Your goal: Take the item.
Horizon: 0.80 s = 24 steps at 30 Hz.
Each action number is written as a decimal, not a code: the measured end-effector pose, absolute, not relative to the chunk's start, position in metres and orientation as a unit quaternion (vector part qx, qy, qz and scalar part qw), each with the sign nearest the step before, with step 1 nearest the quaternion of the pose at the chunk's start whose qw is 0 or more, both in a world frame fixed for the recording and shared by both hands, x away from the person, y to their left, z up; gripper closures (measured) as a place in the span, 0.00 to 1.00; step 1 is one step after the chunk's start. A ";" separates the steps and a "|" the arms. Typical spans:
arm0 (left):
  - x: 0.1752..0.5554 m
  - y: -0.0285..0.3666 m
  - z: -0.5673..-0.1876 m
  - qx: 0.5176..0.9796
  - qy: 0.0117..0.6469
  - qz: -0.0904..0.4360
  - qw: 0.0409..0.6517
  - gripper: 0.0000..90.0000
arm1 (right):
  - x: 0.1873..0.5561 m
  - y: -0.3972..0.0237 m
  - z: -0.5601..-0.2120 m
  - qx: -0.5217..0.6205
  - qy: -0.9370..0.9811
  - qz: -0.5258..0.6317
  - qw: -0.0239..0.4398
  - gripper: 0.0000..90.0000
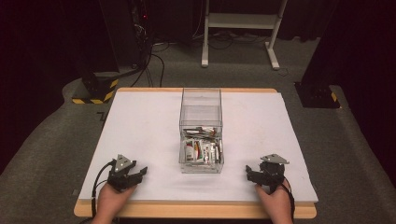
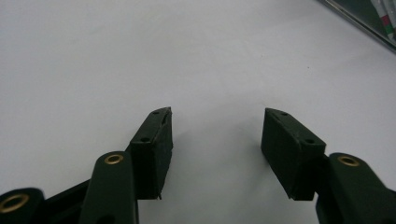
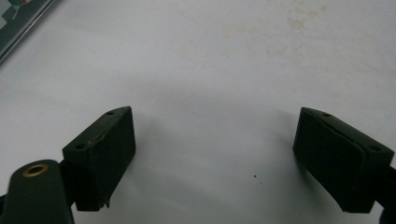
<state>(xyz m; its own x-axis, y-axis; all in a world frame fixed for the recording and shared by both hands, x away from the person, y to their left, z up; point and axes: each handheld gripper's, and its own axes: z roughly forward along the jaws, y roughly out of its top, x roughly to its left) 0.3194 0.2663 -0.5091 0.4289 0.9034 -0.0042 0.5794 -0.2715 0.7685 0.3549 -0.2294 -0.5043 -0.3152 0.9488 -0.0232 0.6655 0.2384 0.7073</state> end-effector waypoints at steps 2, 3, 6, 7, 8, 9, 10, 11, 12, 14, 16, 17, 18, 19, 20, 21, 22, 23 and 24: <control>0.320 0.266 -0.509 0.765 0.484 0.226 0.360 0.48 | 0.354 -0.231 -0.505 0.530 0.755 0.307 0.232 0.14; 0.319 0.266 -0.509 0.765 0.484 0.226 0.359 0.48 | 0.354 -0.231 -0.505 0.529 0.756 0.307 0.232 0.14; 0.320 0.266 -0.509 0.765 0.484 0.228 0.358 0.48 | 0.353 -0.231 -0.505 0.530 0.755 0.309 0.231 0.14; 0.320 0.266 -0.509 0.765 0.484 0.228 0.358 0.48 | 0.353 -0.231 -0.505 0.531 0.754 0.310 0.232 0.14; 0.320 0.266 -0.509 0.766 0.484 0.228 0.357 0.48 | 0.353 -0.231 -0.506 0.530 0.753 0.313 0.233 0.14; 0.320 0.266 -0.509 0.766 0.484 0.228 0.357 0.48 | 0.352 -0.231 -0.506 0.530 0.752 0.314 0.234 0.14; 0.320 0.266 -0.509 0.765 0.484 0.228 0.358 0.48 | 0.352 -0.231 -0.506 0.529 0.752 0.316 0.234 0.14; 0.320 0.265 -0.509 0.765 0.485 0.228 0.357 0.48 | 0.352 -0.232 -0.506 0.529 0.752 0.316 0.235 0.14; 0.320 0.265 -0.509 0.765 0.485 0.228 0.357 0.48 | 0.352 -0.232 -0.507 0.528 0.752 0.318 0.235 0.14; 0.320 0.265 -0.509 0.765 0.485 0.229 0.356 0.48 | 0.352 -0.232 -0.507 0.528 0.752 0.317 0.234 0.14; 0.320 0.265 -0.509 0.766 0.485 0.229 0.356 0.48 | 0.352 -0.232 -0.506 0.529 0.752 0.317 0.233 0.14; 0.320 0.265 -0.509 0.766 0.485 0.229 0.355 0.48 | 0.352 -0.232 -0.507 0.529 0.752 0.318 0.234 0.14; 0.320 0.265 -0.509 0.766 0.485 0.229 0.355 0.48 | 0.352 -0.232 -0.507 0.529 0.751 0.318 0.234 0.14; 0.320 0.264 -0.508 0.766 0.484 0.231 0.354 0.48 | 0.351 -0.232 -0.507 0.528 0.751 0.319 0.235 0.14; 0.319 0.264 -0.508 0.766 0.485 0.232 0.354 0.49 | 0.351 -0.232 -0.507 0.527 0.751 0.320 0.237 0.14; 0.319 0.264 -0.508 0.766 0.485 0.233 0.353 0.49 | 0.351 -0.232 -0.507 0.527 0.751 0.320 0.237 0.14; 0.319 0.264 -0.508 0.765 0.486 0.233 0.352 0.50 | 0.351 -0.232 -0.508 0.527 0.751 0.320 0.237 0.14; 0.319 0.264 -0.508 0.764 0.488 0.234 0.351 0.51 | 0.351 -0.232 -0.508 0.527 0.751 0.320 0.238 0.14; 0.318 0.264 -0.507 0.764 0.490 0.234 0.349 0.51 | 0.351 -0.232 -0.508 0.528 0.750 0.320 0.237 0.14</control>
<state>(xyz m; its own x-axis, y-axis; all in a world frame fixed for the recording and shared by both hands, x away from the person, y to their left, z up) 0.3183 0.2638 -0.5071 0.4107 0.9116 0.0156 0.5857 -0.2769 0.7618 0.3510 -0.2318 -0.5076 -0.3292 0.9441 -0.0167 0.6406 0.2363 0.7307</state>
